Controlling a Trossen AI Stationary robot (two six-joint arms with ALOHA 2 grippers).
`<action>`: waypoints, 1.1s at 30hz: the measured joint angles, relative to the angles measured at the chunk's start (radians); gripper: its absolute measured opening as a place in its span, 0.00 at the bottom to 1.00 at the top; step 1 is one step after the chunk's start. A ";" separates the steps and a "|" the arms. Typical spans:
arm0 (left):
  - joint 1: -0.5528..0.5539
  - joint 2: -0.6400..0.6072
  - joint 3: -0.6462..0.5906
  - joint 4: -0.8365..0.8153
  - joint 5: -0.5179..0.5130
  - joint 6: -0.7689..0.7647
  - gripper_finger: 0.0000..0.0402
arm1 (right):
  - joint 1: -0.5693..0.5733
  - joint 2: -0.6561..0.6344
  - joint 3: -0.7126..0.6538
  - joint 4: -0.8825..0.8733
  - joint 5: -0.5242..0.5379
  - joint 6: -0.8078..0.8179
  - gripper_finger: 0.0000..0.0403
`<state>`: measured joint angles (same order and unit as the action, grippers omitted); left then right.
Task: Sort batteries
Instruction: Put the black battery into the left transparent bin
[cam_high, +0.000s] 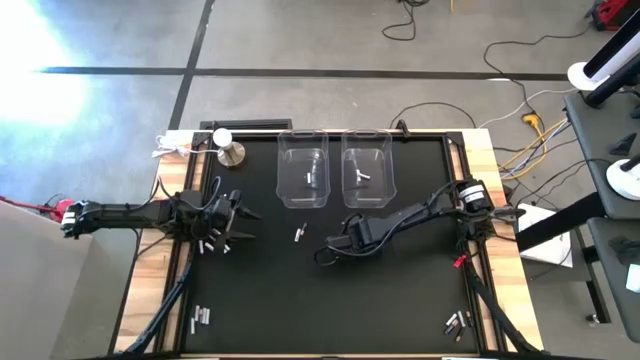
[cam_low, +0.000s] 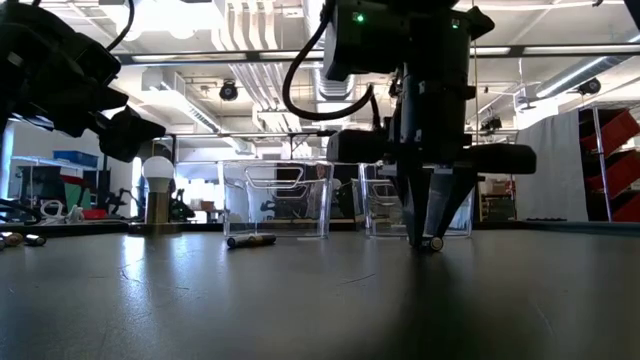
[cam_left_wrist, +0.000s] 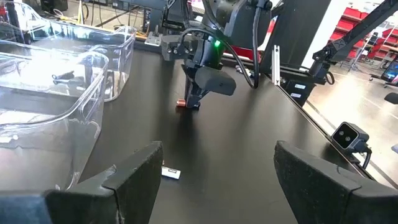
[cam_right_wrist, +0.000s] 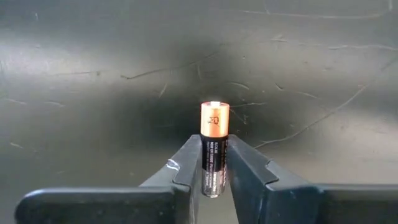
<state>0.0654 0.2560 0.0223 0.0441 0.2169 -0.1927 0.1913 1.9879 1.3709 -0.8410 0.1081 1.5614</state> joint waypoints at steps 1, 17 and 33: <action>0.000 0.000 0.000 0.000 0.000 0.000 0.71 | 0.000 0.000 -0.001 0.001 0.000 -0.005 0.15; 0.000 0.000 0.000 0.000 0.000 0.000 0.71 | -0.002 -0.011 -0.003 -0.002 0.021 -0.120 0.13; 0.000 0.001 0.000 0.000 0.000 0.000 0.71 | -0.131 -0.053 0.488 -0.042 0.202 -0.769 0.09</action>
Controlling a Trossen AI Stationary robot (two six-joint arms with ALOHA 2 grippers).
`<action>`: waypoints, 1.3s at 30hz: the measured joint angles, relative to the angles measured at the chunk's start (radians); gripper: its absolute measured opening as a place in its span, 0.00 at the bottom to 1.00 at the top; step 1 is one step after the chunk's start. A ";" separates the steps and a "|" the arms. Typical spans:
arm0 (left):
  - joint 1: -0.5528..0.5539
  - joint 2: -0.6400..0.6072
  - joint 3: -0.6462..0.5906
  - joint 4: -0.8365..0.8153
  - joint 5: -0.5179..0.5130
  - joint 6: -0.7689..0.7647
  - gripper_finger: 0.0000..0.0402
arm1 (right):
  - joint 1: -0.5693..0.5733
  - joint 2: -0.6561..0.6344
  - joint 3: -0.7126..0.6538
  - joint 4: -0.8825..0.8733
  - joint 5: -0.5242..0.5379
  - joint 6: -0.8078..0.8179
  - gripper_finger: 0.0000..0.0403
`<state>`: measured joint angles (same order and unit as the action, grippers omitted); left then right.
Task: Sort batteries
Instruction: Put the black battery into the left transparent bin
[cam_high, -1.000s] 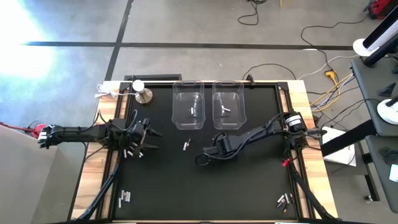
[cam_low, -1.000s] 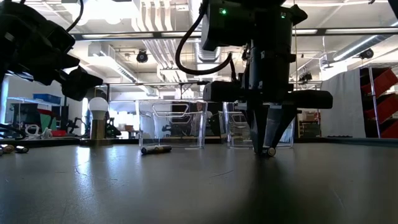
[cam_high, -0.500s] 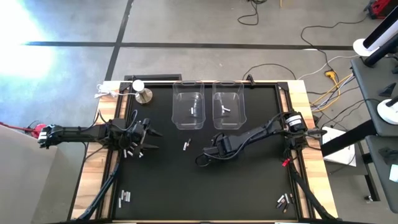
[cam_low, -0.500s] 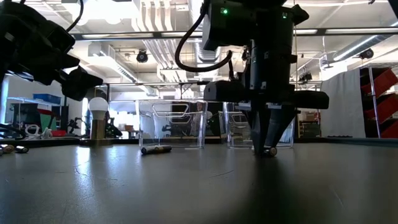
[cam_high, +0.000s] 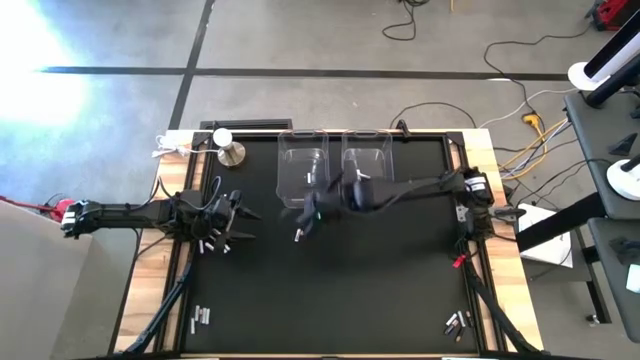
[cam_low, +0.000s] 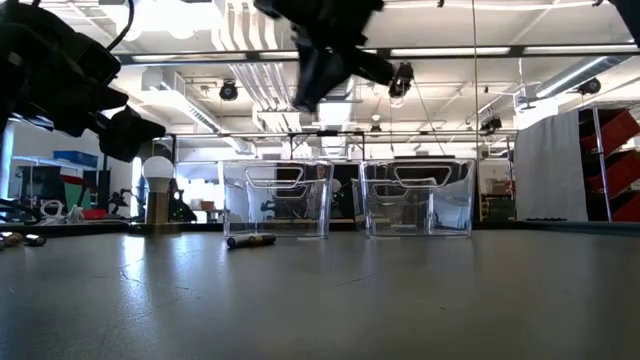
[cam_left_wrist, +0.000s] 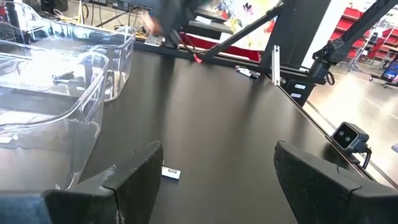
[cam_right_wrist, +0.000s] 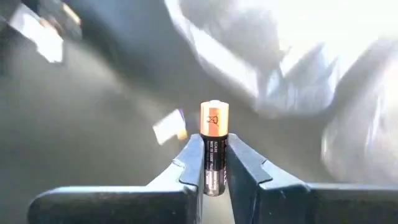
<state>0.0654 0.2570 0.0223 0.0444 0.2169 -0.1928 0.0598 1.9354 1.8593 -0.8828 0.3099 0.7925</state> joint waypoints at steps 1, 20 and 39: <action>0.000 0.000 0.000 -0.001 0.000 0.000 0.71 | -0.018 0.002 0.018 0.029 0.007 -0.059 0.09; 0.000 0.002 0.000 0.001 0.000 0.000 0.71 | -0.287 0.333 0.446 -0.084 -0.135 -0.576 0.08; 0.000 0.017 0.000 0.007 0.000 0.000 0.71 | -0.349 0.341 0.276 0.066 -0.184 -0.776 0.08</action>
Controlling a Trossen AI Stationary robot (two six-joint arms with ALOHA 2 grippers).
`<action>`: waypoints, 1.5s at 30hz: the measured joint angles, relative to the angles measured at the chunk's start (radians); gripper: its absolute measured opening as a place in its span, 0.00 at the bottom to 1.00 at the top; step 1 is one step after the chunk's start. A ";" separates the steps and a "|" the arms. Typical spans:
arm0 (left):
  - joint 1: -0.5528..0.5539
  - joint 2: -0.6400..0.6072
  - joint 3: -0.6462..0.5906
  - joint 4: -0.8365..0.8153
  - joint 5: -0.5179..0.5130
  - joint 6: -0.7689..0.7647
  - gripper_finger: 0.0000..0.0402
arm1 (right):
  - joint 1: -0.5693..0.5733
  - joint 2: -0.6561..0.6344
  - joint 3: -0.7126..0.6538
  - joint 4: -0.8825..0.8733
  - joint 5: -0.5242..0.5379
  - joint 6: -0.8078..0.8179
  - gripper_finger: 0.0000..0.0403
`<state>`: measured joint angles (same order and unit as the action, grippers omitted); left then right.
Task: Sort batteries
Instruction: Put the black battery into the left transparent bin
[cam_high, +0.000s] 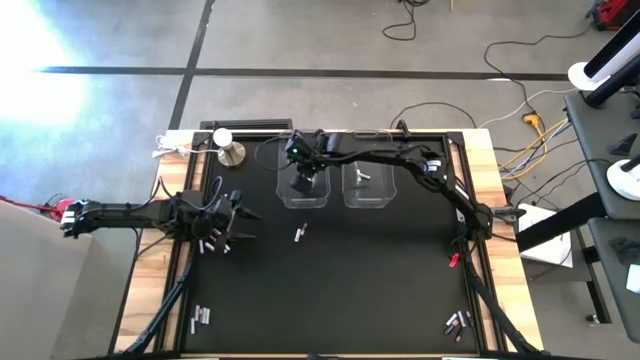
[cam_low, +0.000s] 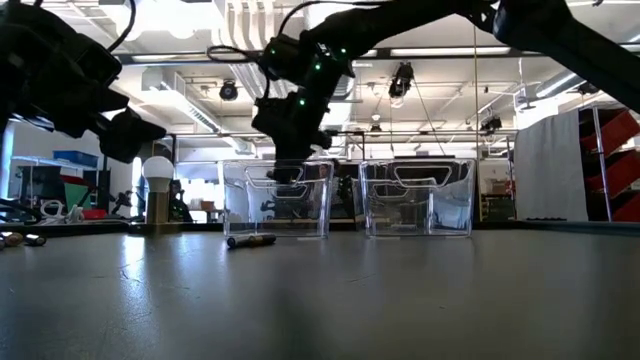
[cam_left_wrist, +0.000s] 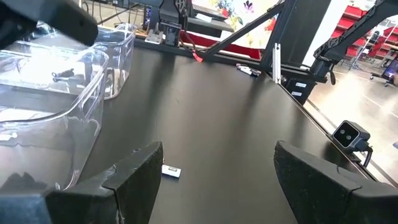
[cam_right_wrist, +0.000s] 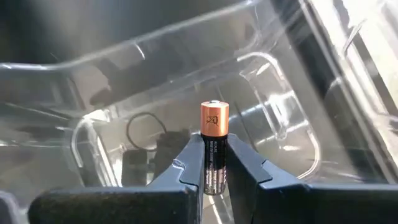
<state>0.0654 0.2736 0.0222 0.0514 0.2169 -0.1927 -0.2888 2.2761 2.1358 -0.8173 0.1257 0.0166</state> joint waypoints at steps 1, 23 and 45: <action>0.000 0.000 0.000 0.000 0.000 0.000 0.71 | 0.000 0.000 -0.013 -0.002 -0.003 -0.001 0.08; 0.000 0.000 0.000 0.000 0.000 0.000 0.71 | -0.019 -0.003 -0.059 0.087 -0.083 -0.110 0.09; 0.000 0.006 0.000 0.004 0.000 0.000 0.71 | -0.077 0.115 -0.073 0.219 -0.299 -0.419 0.08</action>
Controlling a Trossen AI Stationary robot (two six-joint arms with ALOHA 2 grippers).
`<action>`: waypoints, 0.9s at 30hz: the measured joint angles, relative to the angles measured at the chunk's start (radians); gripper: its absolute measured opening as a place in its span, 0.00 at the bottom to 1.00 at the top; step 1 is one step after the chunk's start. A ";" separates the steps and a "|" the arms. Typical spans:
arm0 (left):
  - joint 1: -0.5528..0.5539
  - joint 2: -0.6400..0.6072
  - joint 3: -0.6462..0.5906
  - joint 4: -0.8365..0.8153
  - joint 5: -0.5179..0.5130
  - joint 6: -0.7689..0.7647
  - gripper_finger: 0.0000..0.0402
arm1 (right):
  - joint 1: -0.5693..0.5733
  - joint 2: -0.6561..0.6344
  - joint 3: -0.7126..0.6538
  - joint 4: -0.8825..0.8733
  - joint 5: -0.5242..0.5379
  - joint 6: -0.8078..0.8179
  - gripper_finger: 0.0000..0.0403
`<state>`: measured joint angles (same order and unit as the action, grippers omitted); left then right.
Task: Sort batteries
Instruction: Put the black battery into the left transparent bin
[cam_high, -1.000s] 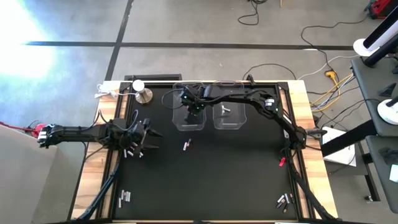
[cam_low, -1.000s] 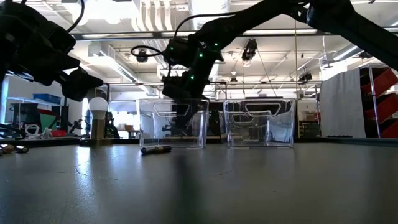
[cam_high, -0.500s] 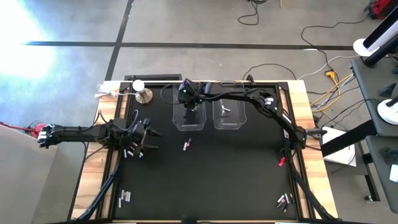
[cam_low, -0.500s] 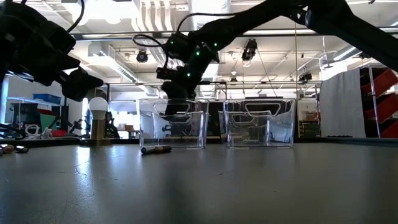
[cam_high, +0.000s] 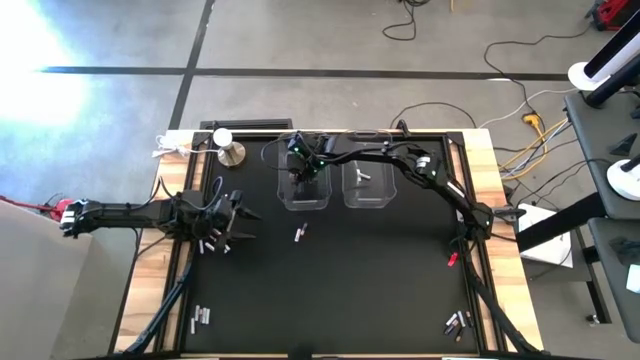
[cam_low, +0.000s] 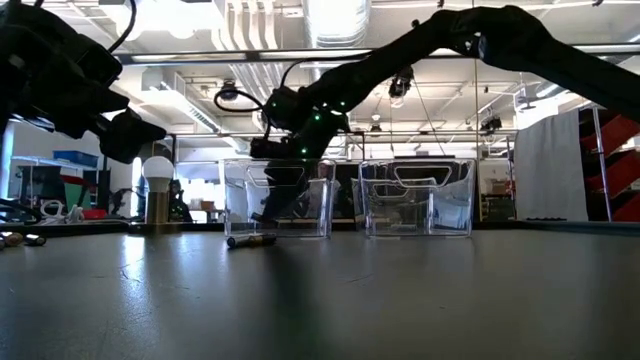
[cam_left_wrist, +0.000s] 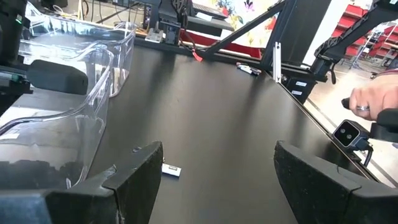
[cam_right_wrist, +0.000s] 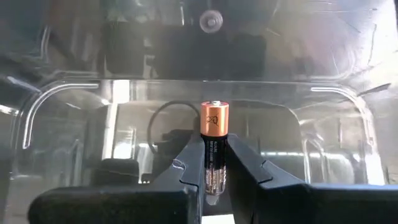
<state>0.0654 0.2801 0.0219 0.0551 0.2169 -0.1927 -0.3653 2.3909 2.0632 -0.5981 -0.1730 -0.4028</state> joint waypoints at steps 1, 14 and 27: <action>0.000 0.000 0.000 0.000 0.000 0.000 0.71 | 0.000 0.000 -0.002 0.001 0.002 0.007 0.08; 0.000 0.000 0.000 0.000 0.000 0.000 0.71 | -0.008 0.000 -0.005 -0.007 0.016 0.052 0.10; 0.000 0.000 0.000 0.000 0.000 0.000 0.71 | -0.006 0.000 -0.005 -0.009 0.008 0.063 0.09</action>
<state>0.0654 0.2802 0.0220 0.0551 0.2169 -0.1925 -0.3710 2.3909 2.0586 -0.6076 -0.1654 -0.3401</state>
